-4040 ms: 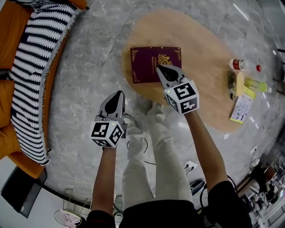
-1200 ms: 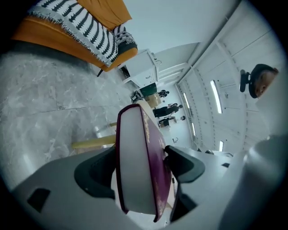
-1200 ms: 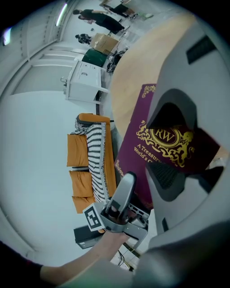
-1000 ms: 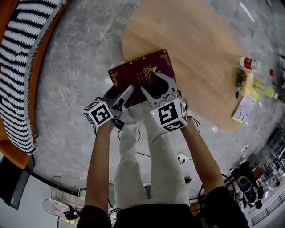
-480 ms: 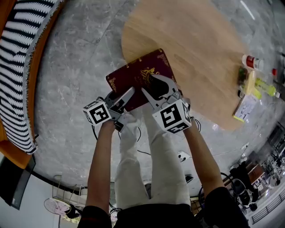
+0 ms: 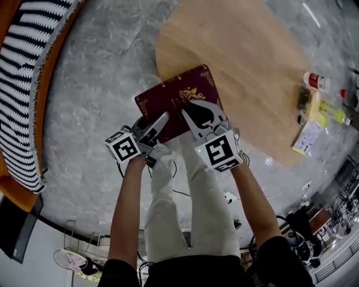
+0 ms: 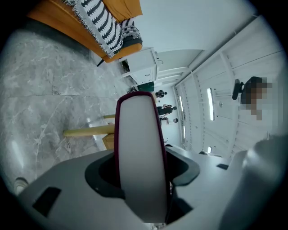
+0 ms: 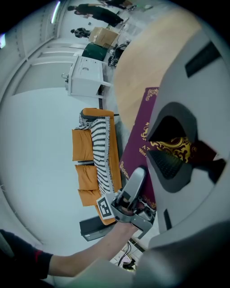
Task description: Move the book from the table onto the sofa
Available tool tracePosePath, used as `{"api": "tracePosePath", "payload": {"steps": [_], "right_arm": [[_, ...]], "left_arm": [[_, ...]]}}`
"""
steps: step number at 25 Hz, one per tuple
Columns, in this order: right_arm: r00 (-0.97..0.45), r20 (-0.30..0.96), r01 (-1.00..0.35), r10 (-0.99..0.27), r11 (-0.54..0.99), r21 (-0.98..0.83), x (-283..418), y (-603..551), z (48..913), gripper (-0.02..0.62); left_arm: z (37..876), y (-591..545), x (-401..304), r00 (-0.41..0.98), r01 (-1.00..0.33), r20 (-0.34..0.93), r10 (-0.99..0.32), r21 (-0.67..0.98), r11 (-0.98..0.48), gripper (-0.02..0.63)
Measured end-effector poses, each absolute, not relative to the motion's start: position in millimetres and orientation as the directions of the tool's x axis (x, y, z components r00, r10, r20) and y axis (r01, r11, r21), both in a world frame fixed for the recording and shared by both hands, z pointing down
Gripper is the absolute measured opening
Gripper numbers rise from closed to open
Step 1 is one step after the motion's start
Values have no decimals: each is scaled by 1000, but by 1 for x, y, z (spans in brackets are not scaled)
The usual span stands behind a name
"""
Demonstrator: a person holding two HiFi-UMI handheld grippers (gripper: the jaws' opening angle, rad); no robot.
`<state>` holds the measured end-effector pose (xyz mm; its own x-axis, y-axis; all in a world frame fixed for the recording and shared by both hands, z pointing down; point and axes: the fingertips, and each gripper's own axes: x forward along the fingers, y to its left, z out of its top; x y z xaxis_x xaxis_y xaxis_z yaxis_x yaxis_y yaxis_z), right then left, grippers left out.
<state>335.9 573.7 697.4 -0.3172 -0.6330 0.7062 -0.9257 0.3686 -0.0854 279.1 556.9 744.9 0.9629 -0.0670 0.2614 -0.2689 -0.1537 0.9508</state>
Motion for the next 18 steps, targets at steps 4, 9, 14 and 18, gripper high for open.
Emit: {"api": "tracePosePath", "payload": {"steps": [4, 9, 14, 18], "right_arm": [[-321, 693, -930, -645, 355, -101, 338, 570, 690, 63], [-321, 694, -930, -644, 353, -102, 338, 566, 683, 57], [-321, 699, -930, -639, 352, -106, 332, 564, 669, 52], [-330, 693, -932, -641, 338, -132, 329, 559, 650, 48]], "left_arm": [[736, 555, 274, 960, -278, 269, -78, 949, -146, 256], [725, 546, 265, 953, -299, 286, -98, 939, -169, 247], [705, 537, 253, 939, -340, 318, -129, 915, -218, 244], [684, 531, 240, 927, -374, 346, -147, 888, -268, 244]]}}
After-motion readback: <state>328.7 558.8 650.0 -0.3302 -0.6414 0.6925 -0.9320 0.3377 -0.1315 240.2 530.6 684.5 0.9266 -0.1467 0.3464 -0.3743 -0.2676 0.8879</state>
